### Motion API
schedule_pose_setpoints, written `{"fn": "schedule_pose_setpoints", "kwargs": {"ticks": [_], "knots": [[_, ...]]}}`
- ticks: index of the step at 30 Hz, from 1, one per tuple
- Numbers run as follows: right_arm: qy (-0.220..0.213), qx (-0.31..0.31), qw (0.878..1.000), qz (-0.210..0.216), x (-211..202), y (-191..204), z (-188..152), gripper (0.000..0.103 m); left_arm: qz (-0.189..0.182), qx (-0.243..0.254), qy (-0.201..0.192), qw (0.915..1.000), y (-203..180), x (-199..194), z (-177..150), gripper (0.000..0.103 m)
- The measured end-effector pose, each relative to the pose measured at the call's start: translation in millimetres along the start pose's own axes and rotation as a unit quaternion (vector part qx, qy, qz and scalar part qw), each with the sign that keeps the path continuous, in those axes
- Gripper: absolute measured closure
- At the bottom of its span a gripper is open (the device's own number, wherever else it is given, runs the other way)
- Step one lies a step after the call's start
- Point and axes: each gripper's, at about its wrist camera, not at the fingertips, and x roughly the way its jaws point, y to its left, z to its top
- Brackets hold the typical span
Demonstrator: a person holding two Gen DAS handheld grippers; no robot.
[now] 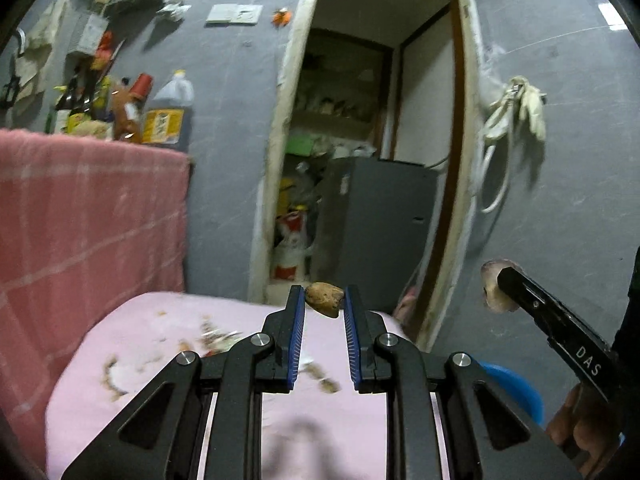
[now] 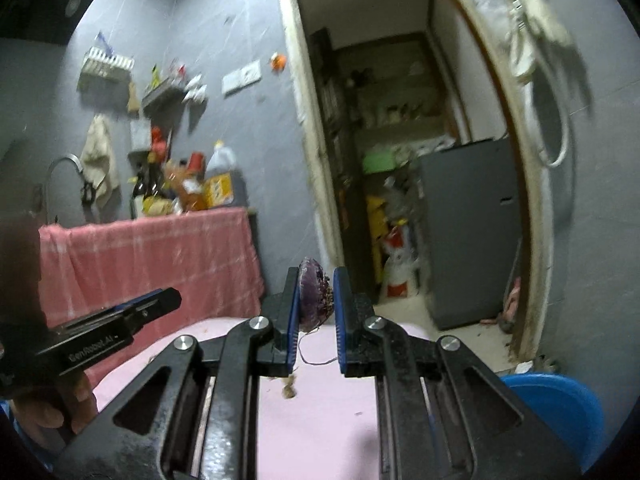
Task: Collect trash
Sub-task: 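Lift both items, carry them over the blue basin and open both tools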
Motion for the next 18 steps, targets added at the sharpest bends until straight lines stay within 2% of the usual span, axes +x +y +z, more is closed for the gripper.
{"fn": "schedule_pose_setpoints", "kwargs": {"ticks": [8, 14, 18], "knots": [[-0.038, 0.038, 0.997, -0.063, -35.6, -47.5, 12.5, 0.088, -0.066, -0.001, 0.008, 0.9978, -62.8, 22.3, 7.2, 0.087], [-0.032, 0.089, 0.989, -0.115, -53.9, -91.4, 10.4, 0.088, -0.114, -0.01, 0.043, 0.9925, -104.7, 50.1, 4.9, 0.087], [-0.006, 0.114, 0.981, -0.154, -55.5, -115.8, 5.5, 0.088, -0.138, -0.005, 0.08, 0.9872, -128.0, 68.7, -1.5, 0.087]]}}
